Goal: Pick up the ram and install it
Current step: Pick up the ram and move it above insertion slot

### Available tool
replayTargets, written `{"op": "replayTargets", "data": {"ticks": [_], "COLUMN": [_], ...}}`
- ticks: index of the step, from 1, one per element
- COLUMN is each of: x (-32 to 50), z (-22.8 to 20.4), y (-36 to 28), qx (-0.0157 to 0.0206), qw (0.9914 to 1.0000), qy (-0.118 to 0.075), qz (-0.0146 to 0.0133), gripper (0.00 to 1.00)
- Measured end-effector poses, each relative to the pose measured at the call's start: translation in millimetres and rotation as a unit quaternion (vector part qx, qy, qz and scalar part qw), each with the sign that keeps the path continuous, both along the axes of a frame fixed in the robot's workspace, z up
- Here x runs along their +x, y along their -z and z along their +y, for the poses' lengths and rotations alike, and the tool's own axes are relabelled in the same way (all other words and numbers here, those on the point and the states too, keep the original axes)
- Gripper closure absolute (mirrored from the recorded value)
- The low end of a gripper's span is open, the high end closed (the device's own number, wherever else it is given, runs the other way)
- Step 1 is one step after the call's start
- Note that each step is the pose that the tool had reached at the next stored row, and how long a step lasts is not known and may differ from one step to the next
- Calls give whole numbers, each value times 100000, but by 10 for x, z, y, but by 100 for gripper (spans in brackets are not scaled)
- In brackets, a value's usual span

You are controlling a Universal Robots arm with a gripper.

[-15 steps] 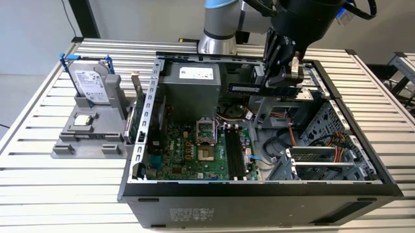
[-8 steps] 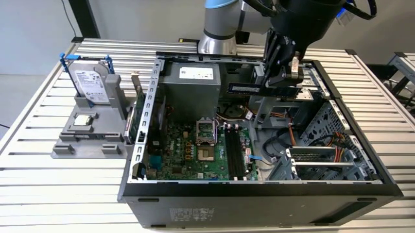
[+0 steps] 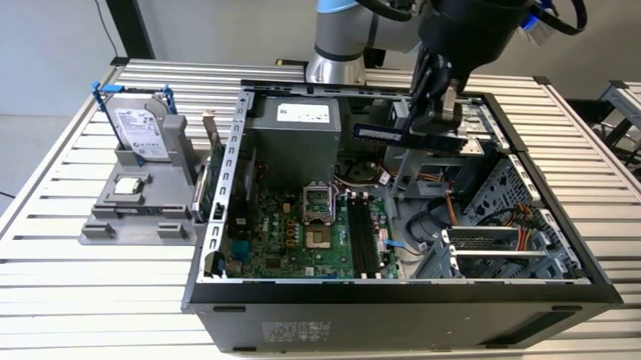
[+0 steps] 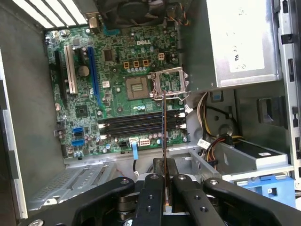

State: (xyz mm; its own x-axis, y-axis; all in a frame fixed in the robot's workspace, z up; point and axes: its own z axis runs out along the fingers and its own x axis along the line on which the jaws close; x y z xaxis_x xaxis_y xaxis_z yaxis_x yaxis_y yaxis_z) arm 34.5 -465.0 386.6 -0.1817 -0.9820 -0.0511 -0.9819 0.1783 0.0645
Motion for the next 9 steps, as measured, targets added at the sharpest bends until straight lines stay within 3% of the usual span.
{"op": "replayTargets", "data": {"ticks": [5, 9], "x": [0, 0], "z": [0, 0], "y": [0, 0], "qx": [3, -3], "qw": [99922, 99742], "qy": [3957, 7185], "qz": [-2, -2], "gripper": [100, 100]}}
